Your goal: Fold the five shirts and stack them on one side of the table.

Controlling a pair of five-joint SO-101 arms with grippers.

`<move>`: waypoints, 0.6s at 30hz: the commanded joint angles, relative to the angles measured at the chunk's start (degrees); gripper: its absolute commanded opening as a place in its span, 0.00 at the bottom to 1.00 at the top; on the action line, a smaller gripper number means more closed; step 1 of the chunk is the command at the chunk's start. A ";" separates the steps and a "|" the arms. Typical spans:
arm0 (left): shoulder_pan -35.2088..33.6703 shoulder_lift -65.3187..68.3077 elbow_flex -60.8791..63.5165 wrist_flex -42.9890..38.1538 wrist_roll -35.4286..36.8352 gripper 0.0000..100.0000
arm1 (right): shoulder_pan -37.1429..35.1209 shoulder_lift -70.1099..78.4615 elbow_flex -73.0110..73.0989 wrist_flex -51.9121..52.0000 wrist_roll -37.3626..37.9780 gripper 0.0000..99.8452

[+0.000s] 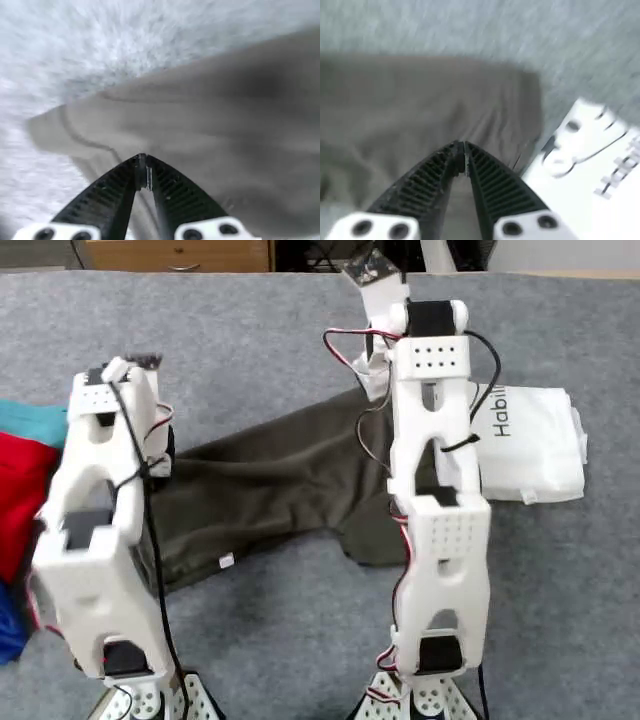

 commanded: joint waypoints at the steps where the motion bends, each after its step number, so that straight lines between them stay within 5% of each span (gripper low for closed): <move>1: -3.21 11.78 -14.81 7.47 3.52 0.03 | 2.11 -7.34 10.59 -0.97 -0.18 0.01; 8: -10.68 16.26 -22.73 13.80 -0.53 0.03 | 6.95 -7.69 20.88 -8.26 -0.09 0.01; 18: -1.98 0.70 -15.34 13.63 -3.69 0.03 | 1.93 -7.69 30.29 -16.26 -0.18 0.01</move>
